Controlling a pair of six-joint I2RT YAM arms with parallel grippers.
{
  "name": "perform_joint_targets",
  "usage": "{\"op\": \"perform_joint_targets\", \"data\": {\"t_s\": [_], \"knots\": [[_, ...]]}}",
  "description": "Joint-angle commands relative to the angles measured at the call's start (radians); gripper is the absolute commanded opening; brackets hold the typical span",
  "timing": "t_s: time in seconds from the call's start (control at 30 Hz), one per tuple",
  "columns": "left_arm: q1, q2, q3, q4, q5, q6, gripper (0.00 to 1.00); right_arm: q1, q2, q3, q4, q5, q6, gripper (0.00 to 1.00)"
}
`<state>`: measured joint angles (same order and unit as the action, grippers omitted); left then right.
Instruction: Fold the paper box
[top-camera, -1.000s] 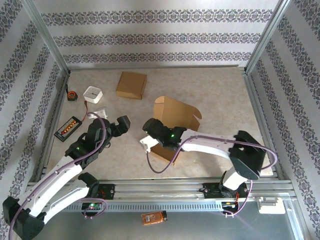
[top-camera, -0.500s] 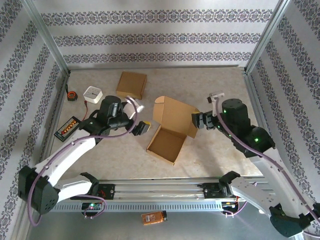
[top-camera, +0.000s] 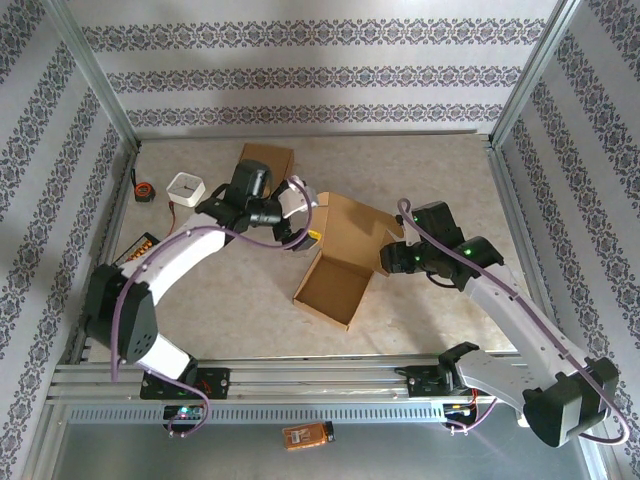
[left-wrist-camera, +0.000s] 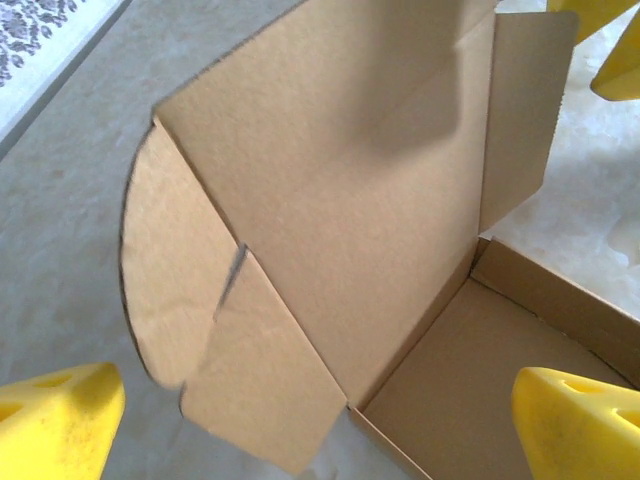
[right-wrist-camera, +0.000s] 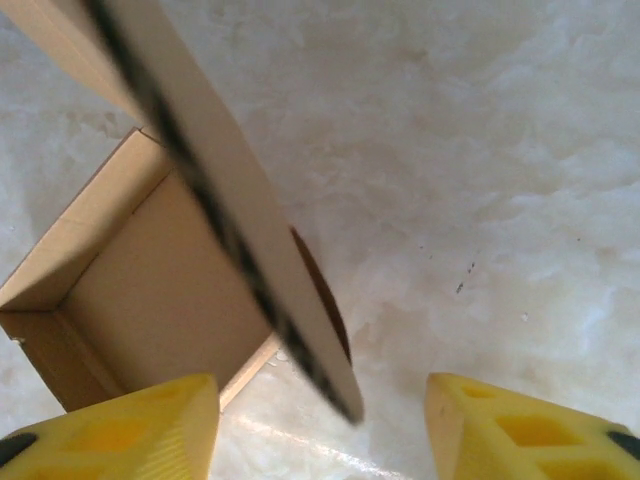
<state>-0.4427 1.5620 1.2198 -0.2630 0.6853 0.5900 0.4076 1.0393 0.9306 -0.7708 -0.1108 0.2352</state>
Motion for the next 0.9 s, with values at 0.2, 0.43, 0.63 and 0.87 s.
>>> {"op": "perform_joint_targets", "data": {"t_s": [0.2,0.43,0.63,0.87], "knots": [[0.015,0.156,0.200,-0.172,0.102,0.110,0.86,0.008,0.005,-0.004,0.045,0.049,-0.069,0.37],[0.008,0.208,0.228,-0.248,0.100,0.092,0.55,0.023,0.050,0.028,0.041,0.052,-0.065,0.31],[-0.006,0.228,0.249,-0.220,-0.023,-0.042,0.32,0.030,0.078,0.056,0.022,0.099,-0.039,0.25],[-0.045,0.238,0.312,-0.202,-0.227,-0.211,0.10,0.067,0.114,0.130,0.024,0.139,-0.040,0.18]]}}
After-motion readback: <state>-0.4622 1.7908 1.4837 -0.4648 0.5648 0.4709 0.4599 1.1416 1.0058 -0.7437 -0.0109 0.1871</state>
